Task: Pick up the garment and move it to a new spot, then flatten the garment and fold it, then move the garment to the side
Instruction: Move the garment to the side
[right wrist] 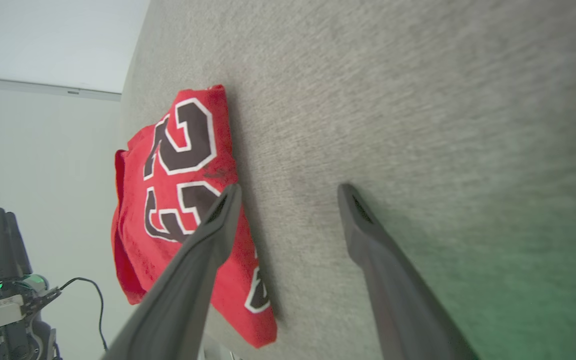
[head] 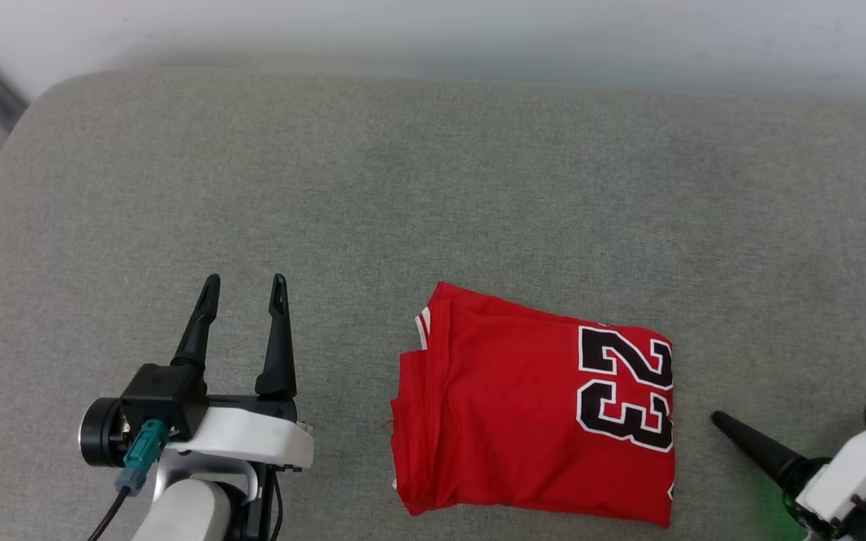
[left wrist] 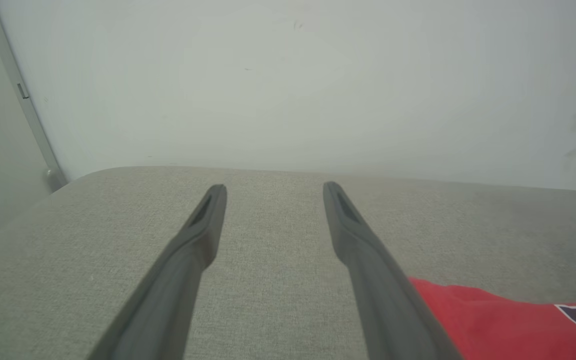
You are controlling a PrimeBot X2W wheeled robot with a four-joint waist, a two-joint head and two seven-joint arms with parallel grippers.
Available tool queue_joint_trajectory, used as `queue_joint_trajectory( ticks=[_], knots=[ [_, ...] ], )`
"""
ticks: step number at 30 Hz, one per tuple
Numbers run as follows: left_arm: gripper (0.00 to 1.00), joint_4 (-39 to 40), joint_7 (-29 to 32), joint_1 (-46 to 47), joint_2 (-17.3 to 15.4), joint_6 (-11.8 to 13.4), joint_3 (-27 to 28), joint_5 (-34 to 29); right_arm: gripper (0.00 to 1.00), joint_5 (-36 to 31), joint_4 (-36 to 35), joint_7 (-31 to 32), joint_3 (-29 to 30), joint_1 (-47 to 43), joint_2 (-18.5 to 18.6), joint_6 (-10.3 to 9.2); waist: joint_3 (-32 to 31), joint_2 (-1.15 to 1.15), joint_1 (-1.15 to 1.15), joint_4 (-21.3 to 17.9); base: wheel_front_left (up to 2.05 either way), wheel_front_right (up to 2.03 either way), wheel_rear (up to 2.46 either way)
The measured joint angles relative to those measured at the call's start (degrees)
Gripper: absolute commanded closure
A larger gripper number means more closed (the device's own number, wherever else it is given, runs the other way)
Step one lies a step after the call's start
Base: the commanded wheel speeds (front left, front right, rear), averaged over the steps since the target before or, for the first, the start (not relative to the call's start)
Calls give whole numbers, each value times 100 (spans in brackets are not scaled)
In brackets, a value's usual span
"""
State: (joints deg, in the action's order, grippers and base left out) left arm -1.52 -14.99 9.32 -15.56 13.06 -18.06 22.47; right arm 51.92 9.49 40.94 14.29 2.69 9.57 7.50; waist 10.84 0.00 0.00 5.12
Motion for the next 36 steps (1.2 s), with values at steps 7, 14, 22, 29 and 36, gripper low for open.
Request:
queue_joint_trajectory(
  ticks=[7,14,22,29,36],
  knots=[
    [0,-49,0,77,29,-90,74,-115,0,1461,539,414,-349,311,-394,5,285,0,0,195,0,0,0],
    [0,-73,0,81,35,-107,135,-174,100,1931,712,595,-745,423,-410,3,260,0,0,236,0,0,0],
    [0,-116,-2,-20,69,-137,174,-205,100,1101,267,-120,-1414,476,145,0,-34,0,0,110,0,0,0],
    [0,-79,-8,-252,-30,-140,221,-207,100,-477,190,-595,-2076,536,927,0,-329,0,0,-257,0,0,0],
    [0,181,2,-324,-194,-137,294,-208,100,-2196,698,-789,-2604,1215,1324,1,-408,0,0,-1348,0,0,0]
  ],
)
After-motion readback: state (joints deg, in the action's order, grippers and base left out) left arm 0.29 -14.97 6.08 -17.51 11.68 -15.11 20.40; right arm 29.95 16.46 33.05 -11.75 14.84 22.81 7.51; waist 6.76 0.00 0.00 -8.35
